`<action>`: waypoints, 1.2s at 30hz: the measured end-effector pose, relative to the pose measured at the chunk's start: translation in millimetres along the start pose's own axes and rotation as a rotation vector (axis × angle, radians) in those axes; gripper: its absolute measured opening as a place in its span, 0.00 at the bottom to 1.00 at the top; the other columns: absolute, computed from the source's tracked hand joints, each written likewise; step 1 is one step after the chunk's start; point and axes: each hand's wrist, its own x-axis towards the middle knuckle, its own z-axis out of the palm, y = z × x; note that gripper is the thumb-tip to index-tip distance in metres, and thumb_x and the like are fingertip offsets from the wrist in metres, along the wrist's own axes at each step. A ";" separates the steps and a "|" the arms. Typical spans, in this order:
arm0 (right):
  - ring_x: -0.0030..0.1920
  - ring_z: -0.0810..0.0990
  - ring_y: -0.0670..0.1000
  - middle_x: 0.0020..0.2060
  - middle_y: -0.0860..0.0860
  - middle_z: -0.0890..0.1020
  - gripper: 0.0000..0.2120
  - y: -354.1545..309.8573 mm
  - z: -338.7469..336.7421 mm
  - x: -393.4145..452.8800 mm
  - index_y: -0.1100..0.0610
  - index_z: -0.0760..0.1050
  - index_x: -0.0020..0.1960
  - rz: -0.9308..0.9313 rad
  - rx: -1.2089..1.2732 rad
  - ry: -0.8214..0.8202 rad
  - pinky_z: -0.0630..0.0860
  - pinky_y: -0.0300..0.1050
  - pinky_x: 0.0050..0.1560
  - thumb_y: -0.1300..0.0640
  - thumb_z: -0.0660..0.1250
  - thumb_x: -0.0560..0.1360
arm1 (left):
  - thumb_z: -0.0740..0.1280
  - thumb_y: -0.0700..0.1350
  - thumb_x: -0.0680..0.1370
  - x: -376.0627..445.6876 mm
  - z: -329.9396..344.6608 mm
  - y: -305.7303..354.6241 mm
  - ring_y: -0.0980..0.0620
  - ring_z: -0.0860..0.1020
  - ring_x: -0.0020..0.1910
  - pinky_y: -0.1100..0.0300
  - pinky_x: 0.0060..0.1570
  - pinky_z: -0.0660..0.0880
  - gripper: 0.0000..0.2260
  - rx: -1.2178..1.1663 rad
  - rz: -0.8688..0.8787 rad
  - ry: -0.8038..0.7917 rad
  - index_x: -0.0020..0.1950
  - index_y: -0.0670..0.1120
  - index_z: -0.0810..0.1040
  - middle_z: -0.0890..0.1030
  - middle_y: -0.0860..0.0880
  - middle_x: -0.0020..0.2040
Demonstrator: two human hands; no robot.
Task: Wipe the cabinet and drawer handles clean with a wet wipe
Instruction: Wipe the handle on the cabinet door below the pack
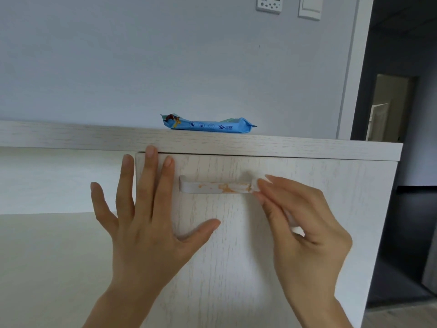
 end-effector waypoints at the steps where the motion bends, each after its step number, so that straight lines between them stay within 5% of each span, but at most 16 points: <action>1: 0.50 0.79 0.42 0.50 0.42 0.80 0.09 1.7 1.3 1.0 0.53 0.78 0.52 -0.005 -0.010 -0.009 0.75 0.33 0.49 0.59 0.71 0.73 | 0.56 0.71 0.74 0.1 -0.1 -0.2 0.38 0.58 0.73 0.34 0.68 0.50 0.41 -0.003 0.001 0.002 0.74 0.41 0.60 0.59 0.43 0.75; 36: 0.48 0.79 0.52 0.48 0.45 0.80 0.09 1.5 -5.7 7.3 0.56 0.80 0.51 -0.153 -0.163 -0.037 0.73 0.35 0.54 0.63 0.72 0.71 | 0.56 0.67 0.78 -5.7 -0.9 1.8 0.42 0.59 0.74 0.38 0.71 0.49 0.38 0.084 0.061 -0.009 0.74 0.37 0.61 0.57 0.40 0.75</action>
